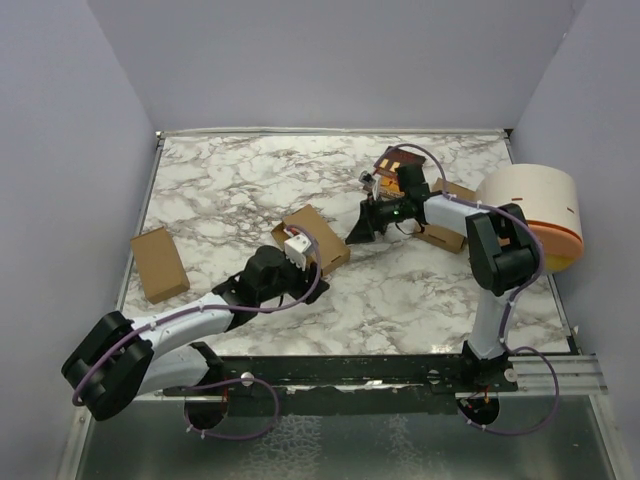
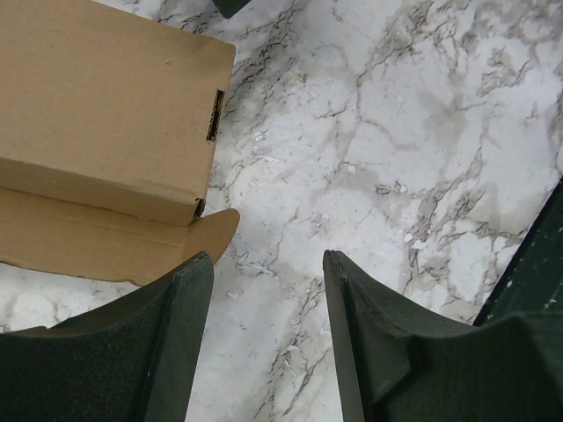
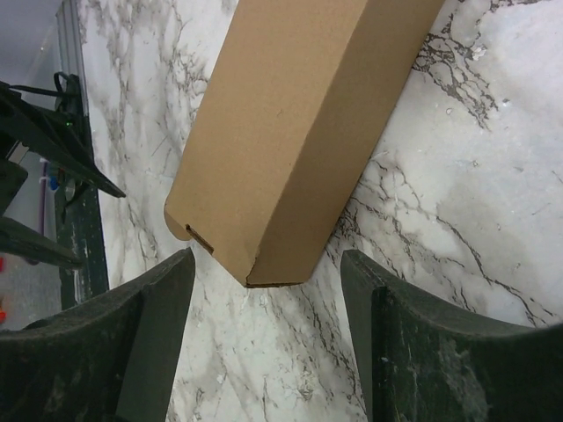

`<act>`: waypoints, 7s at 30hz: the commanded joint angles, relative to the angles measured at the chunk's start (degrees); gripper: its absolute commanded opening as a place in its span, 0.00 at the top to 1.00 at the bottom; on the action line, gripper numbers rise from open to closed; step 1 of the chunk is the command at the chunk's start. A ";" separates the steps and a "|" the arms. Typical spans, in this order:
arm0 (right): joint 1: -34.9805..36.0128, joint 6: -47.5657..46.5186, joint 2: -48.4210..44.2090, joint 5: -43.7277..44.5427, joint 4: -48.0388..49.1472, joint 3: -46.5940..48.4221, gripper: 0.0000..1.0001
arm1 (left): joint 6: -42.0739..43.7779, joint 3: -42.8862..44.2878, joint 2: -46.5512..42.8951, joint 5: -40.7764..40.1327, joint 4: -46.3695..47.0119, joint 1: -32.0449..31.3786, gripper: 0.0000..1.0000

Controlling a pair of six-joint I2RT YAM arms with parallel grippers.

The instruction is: Fold the paper box

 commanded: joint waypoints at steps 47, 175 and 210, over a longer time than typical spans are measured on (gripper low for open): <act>0.17 4.11 4.85 -2.86 2.83 2.00 0.35 | 15.18 0.41 12.52 -9.15 9.46 -2.87 0.71; 0.11 8.03 8.48 4.27 4.32 0.28 0.55 | 9.87 -5.25 10.68 -10.81 15.13 -1.64 0.98; 1.40 6.33 8.34 2.42 3.09 0.84 0.57 | 7.52 12.64 17.36 -5.53 0.77 -1.61 0.96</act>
